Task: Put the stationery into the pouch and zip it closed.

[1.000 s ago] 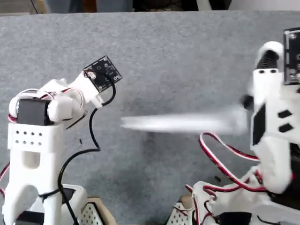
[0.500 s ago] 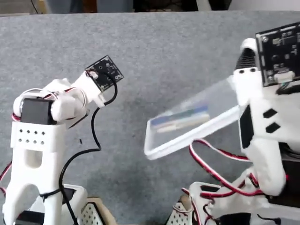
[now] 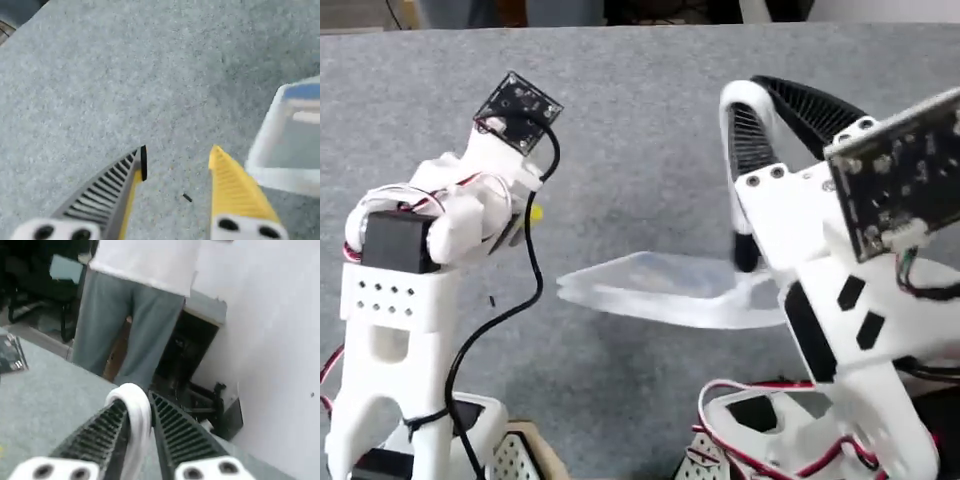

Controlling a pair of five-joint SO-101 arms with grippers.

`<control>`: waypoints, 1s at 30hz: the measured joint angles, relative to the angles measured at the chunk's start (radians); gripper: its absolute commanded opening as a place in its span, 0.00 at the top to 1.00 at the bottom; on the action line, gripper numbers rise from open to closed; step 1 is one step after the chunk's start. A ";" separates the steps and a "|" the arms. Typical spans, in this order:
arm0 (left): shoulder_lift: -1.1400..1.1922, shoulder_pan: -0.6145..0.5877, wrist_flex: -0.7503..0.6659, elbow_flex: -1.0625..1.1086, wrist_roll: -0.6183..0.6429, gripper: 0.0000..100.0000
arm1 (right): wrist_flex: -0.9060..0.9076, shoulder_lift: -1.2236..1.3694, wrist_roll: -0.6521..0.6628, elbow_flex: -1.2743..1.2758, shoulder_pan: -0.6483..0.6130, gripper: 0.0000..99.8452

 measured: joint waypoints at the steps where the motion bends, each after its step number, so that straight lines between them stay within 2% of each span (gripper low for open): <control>1: 0.000 0.015 0.000 0.000 0.002 0.78 | -0.014 -0.003 -0.005 0.006 -0.003 0.99; 11: 0.000 0.218 0.064 -0.031 0.006 0.78 | -0.132 0.002 -0.026 0.100 -0.009 0.99; 17: 0.000 0.229 0.086 -0.077 0.008 0.77 | -0.212 0.006 -0.041 0.212 -0.009 0.99; 25: 0.000 0.302 0.229 -0.235 0.009 0.77 | -0.313 0.006 -0.048 0.288 -0.009 0.99; 30: -0.002 0.330 0.227 -0.278 0.038 0.75 | -0.370 0.038 -0.048 0.322 -0.009 0.99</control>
